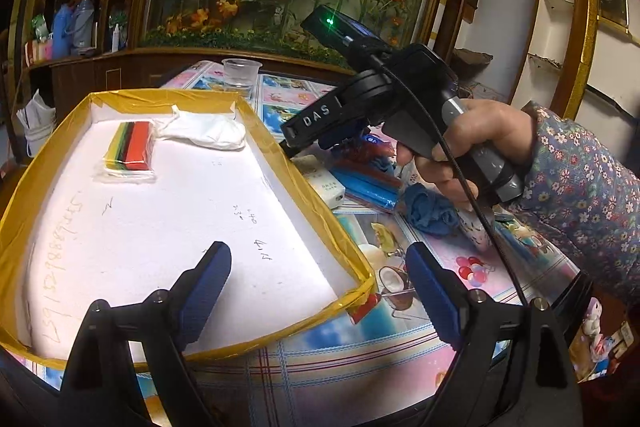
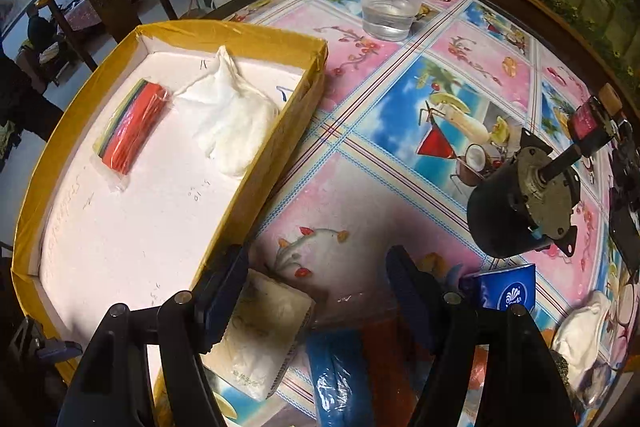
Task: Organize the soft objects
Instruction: 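Grasp the white Face tissue pack with the right gripper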
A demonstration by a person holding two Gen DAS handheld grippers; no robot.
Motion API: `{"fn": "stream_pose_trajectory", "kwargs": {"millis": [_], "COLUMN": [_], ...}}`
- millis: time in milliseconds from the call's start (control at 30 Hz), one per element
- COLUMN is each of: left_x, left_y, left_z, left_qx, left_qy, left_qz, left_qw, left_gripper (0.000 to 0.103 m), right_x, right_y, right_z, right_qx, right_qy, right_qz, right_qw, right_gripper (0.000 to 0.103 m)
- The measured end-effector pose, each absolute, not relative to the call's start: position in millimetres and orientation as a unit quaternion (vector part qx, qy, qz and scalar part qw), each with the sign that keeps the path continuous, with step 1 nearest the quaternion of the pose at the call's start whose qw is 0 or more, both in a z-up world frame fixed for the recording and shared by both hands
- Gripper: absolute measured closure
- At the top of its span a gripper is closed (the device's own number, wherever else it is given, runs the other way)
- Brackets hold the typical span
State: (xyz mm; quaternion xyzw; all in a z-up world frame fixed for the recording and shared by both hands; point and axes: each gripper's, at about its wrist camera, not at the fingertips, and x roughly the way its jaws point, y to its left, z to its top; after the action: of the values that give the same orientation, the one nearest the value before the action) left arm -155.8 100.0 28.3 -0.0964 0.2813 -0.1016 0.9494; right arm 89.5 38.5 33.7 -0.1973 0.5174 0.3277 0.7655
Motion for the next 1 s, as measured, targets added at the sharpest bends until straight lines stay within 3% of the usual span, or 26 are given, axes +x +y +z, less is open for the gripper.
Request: {"fn": "stream_pose_trajectory", "kwargs": {"millis": [367, 667, 1000], "left_x": [-155.9, -156.8, -153.4], "left_y": [99.1, 100.7, 99.1], "left_z": [27.4, 27.5, 26.7], "left_qx": [-0.1, -0.103, -0.101], "left_qy": [0.282, 0.278, 0.287], "left_qz": [-0.105, -0.111, -0.113], "left_qw": [0.948, 0.949, 0.946], "left_gripper": [0.015, 0.015, 0.015], "right_x": [48.0, 8.4, -27.7], "right_y": [-25.9, -134.5, -194.2], "right_z": [48.3, 98.6, 77.2], "right_qx": [-0.277, -0.063, -0.04], "right_qy": [0.5, 0.417, 0.418], "right_qz": [0.331, 0.364, 0.388], "right_qw": [0.751, 0.83, 0.821], "right_gripper": [0.027, 0.027, 0.022]}}
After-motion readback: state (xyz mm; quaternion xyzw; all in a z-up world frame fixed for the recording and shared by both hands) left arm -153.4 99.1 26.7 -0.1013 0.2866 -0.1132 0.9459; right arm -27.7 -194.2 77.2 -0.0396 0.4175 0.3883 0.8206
